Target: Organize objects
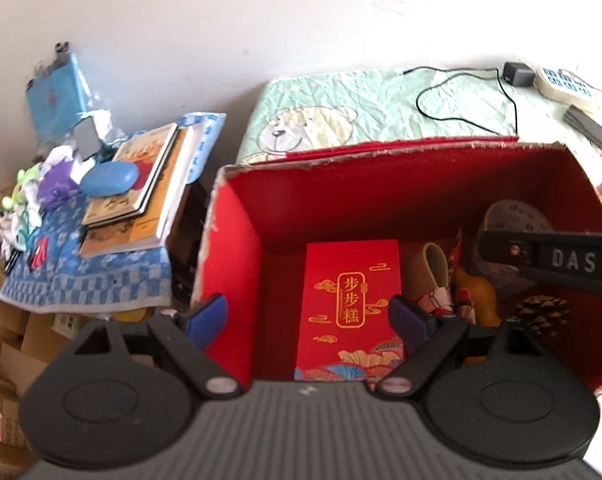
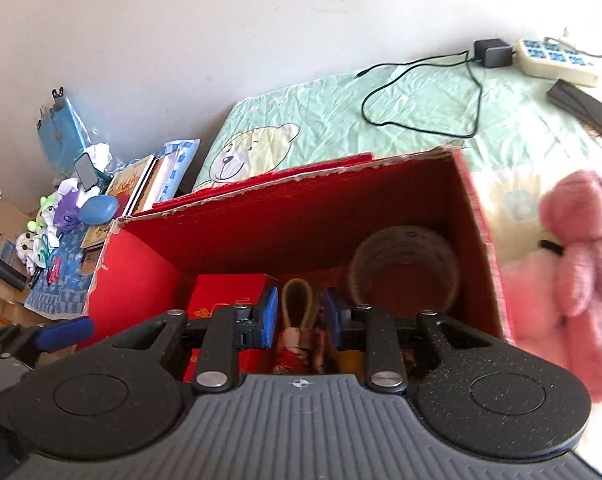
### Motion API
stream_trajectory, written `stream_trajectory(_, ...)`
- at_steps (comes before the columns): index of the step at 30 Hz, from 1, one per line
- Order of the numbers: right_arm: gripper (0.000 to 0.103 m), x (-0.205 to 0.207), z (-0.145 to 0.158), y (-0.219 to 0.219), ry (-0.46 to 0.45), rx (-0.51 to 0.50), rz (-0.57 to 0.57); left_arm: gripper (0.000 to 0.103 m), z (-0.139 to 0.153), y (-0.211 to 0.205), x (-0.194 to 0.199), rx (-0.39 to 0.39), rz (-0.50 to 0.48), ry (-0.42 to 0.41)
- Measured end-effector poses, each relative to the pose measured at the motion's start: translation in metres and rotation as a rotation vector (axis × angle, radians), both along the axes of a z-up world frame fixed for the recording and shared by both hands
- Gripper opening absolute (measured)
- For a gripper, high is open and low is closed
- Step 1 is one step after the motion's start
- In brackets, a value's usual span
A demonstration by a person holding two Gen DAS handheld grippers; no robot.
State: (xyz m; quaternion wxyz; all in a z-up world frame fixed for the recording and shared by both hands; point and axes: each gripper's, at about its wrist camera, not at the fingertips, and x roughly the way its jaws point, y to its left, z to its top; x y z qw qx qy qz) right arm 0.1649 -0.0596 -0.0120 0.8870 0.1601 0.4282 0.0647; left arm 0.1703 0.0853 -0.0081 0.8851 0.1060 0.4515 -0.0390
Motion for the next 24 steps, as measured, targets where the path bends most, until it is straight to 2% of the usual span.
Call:
stream_trajectory(8,0.029,-0.024,0.015,-0.004,-0.057,-0.089,-0.003,0.089,0.021,0.001,-0.025,-0.015,0.051,-0.017)
stream_trajectory(10,0.036,-0.030,0.021,-0.006,-0.068,-0.104,-0.009,0.089,0.025,-0.001,-0.031,-0.013,0.060,-0.017)
stream_trajectory(12,0.038,-0.038,0.026,-0.004,-0.088,-0.121,-0.004,0.089,0.030,-0.002,-0.039,-0.018,0.059,-0.024)
stream_trajectory(20,0.043,-0.068,0.039,-0.001,-0.123,-0.165,-0.040,0.090,0.046,-0.007,-0.069,-0.034,-0.005,-0.063)
stream_trajectory(22,0.051,-0.075,0.040,0.001,-0.127,-0.185,-0.069,0.091,0.046,-0.007,-0.073,-0.029,-0.022,-0.067)
stream_trajectory(24,0.052,-0.081,0.040,0.004,-0.119,-0.196,-0.088,0.092,0.045,-0.005,-0.076,-0.035,-0.038,-0.058)
